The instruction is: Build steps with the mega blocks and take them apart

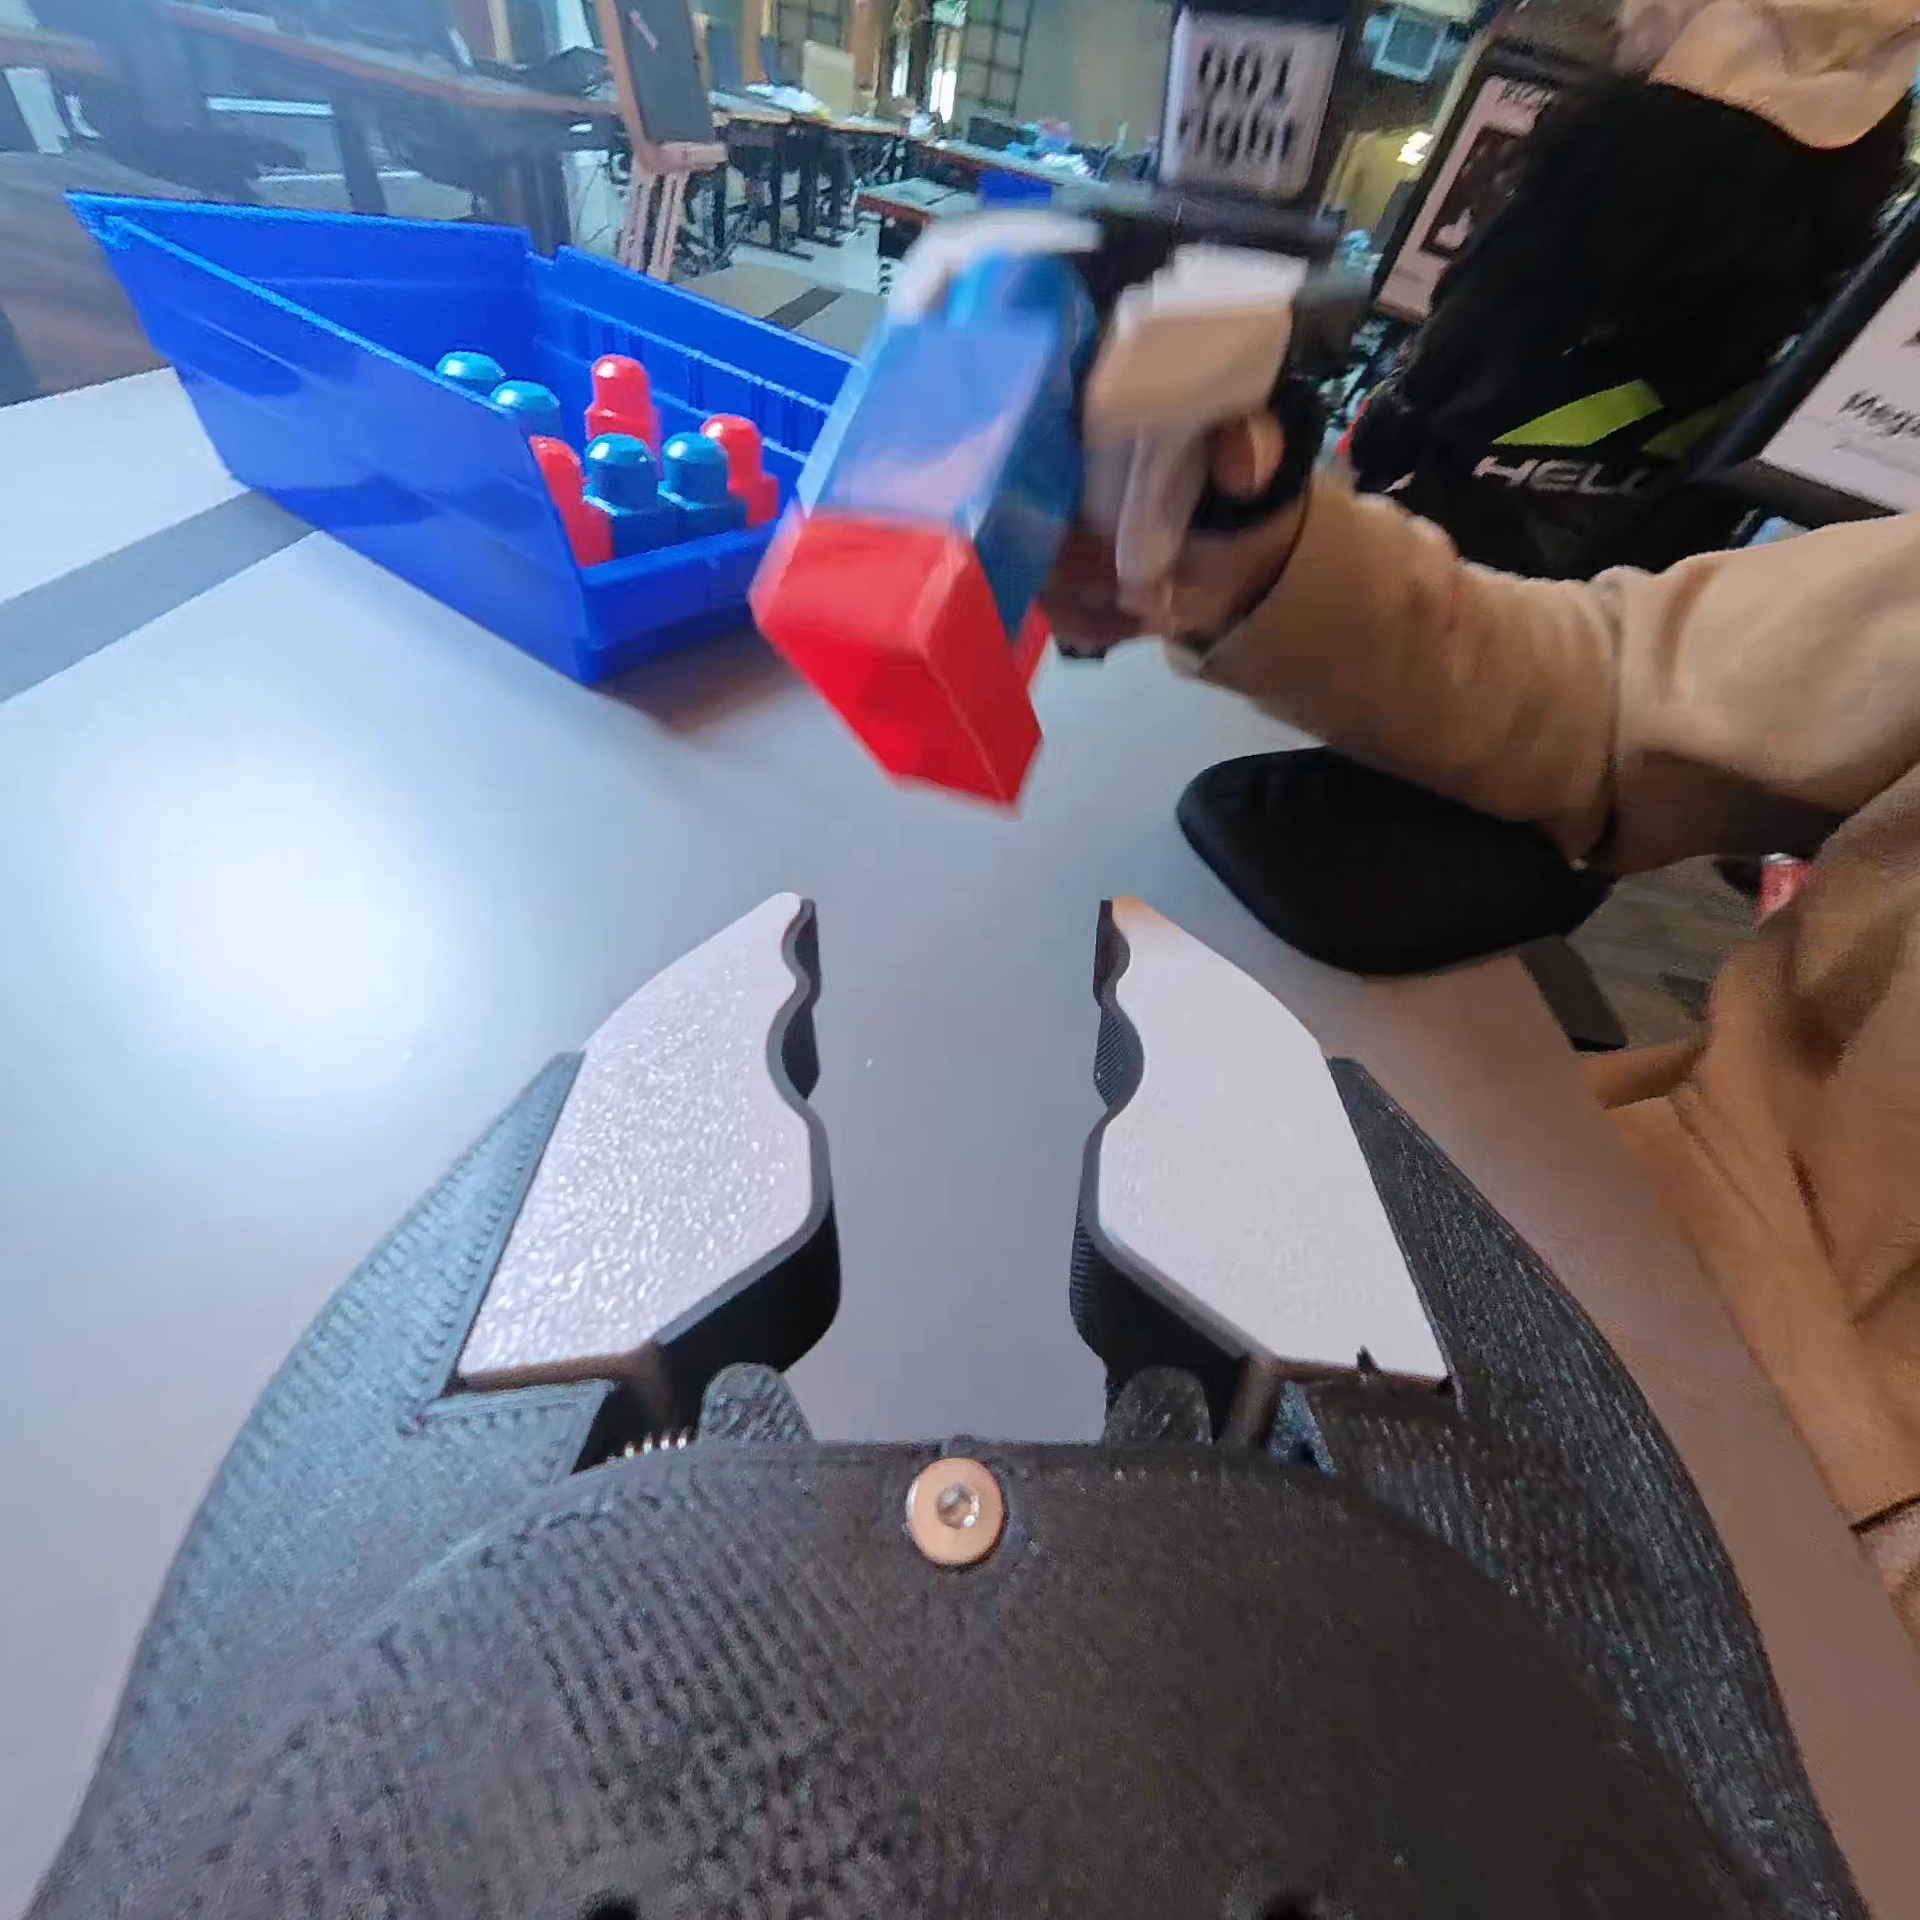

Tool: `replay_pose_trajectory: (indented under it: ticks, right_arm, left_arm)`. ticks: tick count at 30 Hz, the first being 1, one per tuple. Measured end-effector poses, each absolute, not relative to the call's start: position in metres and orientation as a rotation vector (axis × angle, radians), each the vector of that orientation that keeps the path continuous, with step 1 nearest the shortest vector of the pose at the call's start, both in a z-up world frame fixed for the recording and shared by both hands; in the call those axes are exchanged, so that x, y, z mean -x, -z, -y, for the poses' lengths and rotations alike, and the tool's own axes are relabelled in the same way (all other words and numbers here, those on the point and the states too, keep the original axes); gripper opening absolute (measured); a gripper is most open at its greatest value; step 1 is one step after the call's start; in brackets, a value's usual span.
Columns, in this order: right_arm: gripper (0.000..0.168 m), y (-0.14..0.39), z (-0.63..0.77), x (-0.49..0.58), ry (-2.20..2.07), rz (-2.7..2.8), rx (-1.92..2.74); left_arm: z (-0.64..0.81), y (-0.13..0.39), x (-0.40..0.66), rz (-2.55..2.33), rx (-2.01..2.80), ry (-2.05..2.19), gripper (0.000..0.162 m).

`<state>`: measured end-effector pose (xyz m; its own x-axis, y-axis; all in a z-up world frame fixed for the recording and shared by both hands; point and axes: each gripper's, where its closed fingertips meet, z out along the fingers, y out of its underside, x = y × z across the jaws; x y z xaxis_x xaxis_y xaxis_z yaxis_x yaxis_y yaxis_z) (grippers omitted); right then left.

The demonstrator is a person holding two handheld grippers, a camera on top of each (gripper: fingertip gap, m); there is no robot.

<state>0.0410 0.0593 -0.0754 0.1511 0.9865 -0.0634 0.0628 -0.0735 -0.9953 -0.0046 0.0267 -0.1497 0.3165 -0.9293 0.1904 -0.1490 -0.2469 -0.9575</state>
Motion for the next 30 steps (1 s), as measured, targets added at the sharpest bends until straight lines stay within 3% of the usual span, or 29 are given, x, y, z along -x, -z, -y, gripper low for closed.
replay_pose_trajectory:
  ticks: [4, 7, 12, 20, 22, 26, 30]
  right_arm:
    - [0.031, 0.024, -0.158, -0.121, -0.665, 0.825, 1.513]
    - [0.031, 0.020, -0.247, -0.185, -0.299, 0.706, 1.727]
    - [0.031, 0.091, -0.352, -0.250, -0.065, 0.546, 2.145]
    - [0.032, 0.180, -0.385, -0.274, 0.155, 0.365, 2.472]
    - [0.043, 0.192, -0.381, -0.273, 0.130, 0.347, 2.531]
    - [0.055, 0.155, -0.392, -0.271, 0.114, 0.325, 2.357]
    - [0.050, 0.074, -0.374, -0.217, -0.147, 0.408, 1.980]
  left_arm:
    - [-0.030, 0.153, 0.008, -1.014, 1.636, 0.973, 0.040]
    - [-0.029, 0.157, 0.006, -1.034, 1.638, 0.965, 0.035]
    - [-0.020, 0.173, -0.003, -1.121, 1.662, 0.905, 0.030]
    - [-0.022, 0.182, -0.005, -1.120, 1.685, 0.865, 0.022]
    - [-0.024, 0.184, -0.002, -1.112, 1.690, 0.858, 0.021]
    - [-0.031, 0.185, 0.002, -1.079, 1.699, 0.852, 0.019]
    - [-0.044, 0.174, 0.013, -1.008, 1.675, 0.800, 0.019]
